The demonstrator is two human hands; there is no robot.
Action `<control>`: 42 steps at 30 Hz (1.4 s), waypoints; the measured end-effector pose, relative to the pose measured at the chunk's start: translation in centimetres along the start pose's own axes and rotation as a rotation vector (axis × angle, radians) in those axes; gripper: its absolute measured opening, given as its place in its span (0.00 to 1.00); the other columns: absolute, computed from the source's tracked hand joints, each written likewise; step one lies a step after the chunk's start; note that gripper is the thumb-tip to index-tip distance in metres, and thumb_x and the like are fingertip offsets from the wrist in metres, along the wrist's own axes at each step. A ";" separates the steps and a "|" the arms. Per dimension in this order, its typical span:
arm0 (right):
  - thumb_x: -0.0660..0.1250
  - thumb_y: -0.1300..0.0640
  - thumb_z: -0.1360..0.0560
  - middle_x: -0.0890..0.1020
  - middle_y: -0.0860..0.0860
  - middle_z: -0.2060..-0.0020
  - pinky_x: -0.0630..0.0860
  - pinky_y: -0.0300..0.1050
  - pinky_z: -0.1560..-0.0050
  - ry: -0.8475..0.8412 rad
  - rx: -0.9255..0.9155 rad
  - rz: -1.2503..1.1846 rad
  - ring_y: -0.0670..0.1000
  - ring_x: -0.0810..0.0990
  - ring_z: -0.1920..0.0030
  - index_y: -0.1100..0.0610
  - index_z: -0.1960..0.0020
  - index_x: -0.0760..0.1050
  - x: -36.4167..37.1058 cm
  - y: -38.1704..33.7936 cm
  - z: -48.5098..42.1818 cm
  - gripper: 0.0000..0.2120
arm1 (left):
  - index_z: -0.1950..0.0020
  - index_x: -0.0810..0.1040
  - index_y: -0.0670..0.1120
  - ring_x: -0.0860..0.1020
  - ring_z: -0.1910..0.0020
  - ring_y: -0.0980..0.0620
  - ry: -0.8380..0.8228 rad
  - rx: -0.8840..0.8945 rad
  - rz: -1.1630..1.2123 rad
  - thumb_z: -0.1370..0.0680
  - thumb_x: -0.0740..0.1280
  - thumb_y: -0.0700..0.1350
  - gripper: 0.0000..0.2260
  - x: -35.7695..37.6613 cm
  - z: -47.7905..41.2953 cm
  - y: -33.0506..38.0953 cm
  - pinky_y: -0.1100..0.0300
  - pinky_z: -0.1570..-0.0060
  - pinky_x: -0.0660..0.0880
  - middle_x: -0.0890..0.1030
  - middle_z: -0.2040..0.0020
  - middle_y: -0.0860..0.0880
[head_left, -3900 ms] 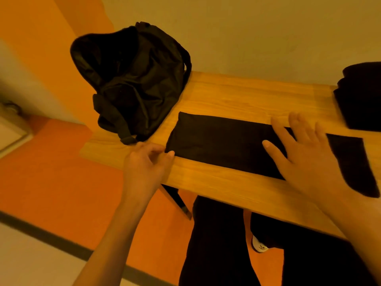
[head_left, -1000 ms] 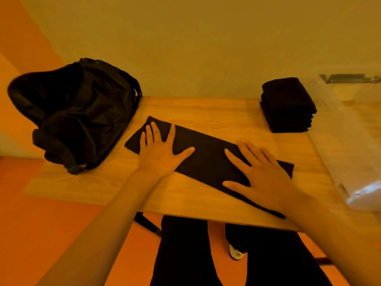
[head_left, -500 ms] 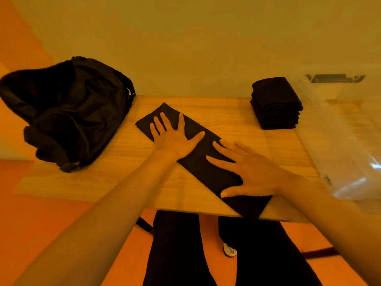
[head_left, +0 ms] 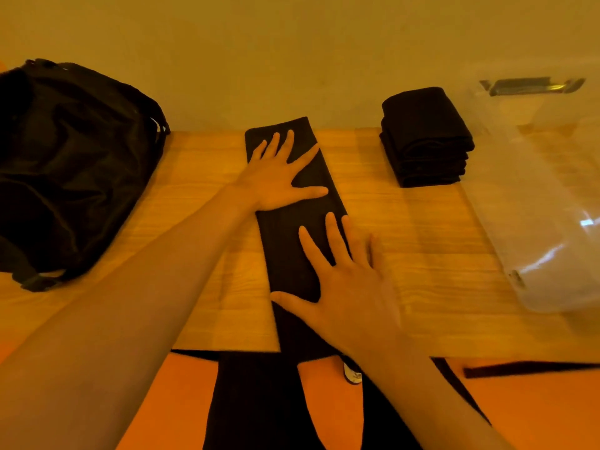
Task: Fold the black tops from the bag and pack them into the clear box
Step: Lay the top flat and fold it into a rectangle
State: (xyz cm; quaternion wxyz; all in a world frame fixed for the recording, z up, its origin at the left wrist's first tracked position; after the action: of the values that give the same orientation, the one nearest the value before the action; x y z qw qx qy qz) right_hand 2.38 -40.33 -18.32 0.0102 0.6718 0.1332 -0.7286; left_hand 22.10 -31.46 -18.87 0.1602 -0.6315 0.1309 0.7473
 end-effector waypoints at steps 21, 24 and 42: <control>0.40 0.21 0.28 0.41 0.56 0.19 0.41 0.67 0.23 0.036 -0.048 -0.013 0.58 0.34 0.20 0.43 0.18 0.42 0.2 -1.2 0.2 0.45 | 0.19 0.41 0.66 0.35 0.20 0.36 0.007 -0.015 0.025 0.28 0.41 0.79 0.39 -0.6 0.4 1.9 0.33 0.24 0.36 0.37 0.17 0.46; 0.40 0.21 0.26 0.38 0.53 0.19 0.38 0.62 0.21 0.010 -0.133 -0.092 0.54 0.31 0.21 0.41 0.19 0.37 -0.3 -1.0 0.6 0.42 | 0.18 0.48 0.64 0.37 0.19 0.42 0.103 0.036 0.214 0.26 0.40 0.77 0.37 -2.5 4.4 2.7 0.34 0.23 0.39 0.40 0.16 0.49; 0.65 0.46 0.20 0.82 0.50 0.38 0.80 0.46 0.41 0.410 -0.710 -0.102 0.48 0.81 0.37 0.54 0.38 0.83 -2.6 1.7 10.4 0.17 | 0.27 0.74 0.41 0.68 0.23 0.48 0.547 0.490 0.181 0.18 0.67 0.44 0.20 4.0 29.5 7.3 0.47 0.28 0.69 0.72 0.25 0.44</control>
State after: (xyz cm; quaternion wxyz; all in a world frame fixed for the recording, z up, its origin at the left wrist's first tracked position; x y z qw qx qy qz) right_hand -7.21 -44.52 -15.46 0.1785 0.7503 0.4088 -0.4880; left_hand -8.06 -26.08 -17.88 0.1989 -0.7365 0.3993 0.5085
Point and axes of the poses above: each hand's wrist, its own z-axis away from the middle knuckle, its own x-axis out of the palm, y = z × x, the point moved 10 cm from there along -z, towards the middle knuckle
